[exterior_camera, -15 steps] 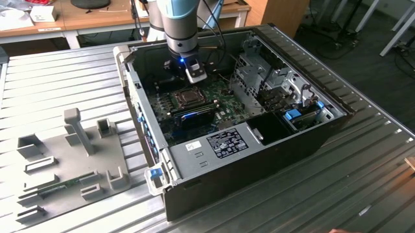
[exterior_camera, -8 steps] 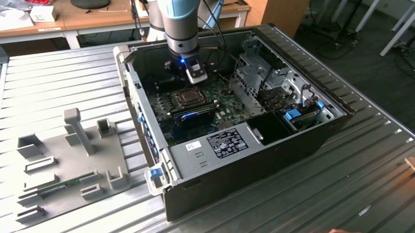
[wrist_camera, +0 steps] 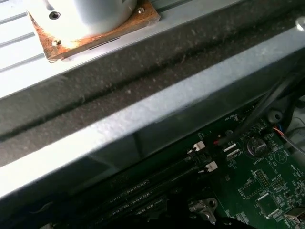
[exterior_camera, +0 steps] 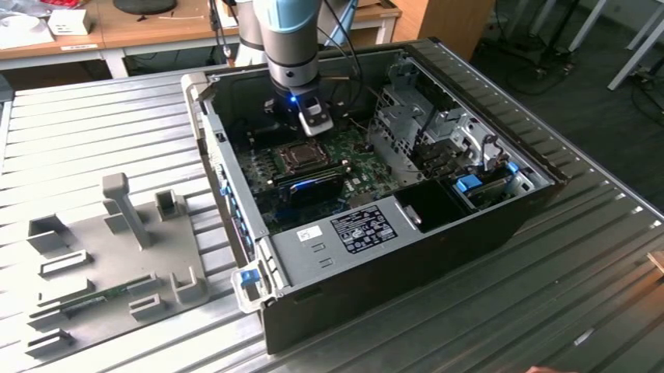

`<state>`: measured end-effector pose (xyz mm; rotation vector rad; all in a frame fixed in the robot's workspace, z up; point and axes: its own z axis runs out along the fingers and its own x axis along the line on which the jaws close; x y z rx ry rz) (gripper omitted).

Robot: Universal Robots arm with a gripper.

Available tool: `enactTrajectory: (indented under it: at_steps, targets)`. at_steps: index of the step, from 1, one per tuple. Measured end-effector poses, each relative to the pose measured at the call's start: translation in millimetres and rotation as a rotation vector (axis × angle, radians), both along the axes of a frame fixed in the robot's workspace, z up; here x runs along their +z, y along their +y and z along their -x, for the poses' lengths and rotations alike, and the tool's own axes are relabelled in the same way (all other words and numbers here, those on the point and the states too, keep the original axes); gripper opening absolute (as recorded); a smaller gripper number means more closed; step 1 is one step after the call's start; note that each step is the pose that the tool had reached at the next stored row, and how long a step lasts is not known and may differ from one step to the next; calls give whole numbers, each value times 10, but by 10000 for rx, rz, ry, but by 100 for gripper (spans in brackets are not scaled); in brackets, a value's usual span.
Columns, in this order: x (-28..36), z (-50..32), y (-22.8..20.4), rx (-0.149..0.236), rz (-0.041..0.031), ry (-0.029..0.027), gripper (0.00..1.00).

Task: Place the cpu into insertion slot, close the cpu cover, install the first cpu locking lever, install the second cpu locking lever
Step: 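Install the first cpu locking lever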

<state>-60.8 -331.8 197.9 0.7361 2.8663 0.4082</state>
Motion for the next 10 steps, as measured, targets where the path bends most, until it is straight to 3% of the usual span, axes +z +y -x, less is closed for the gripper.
enactTrajectory:
  at_steps: [6,10]
  targets:
    - [-4,0,-6,1,13,-1,10]
    - [-4,8,24,0,14,-4,10]
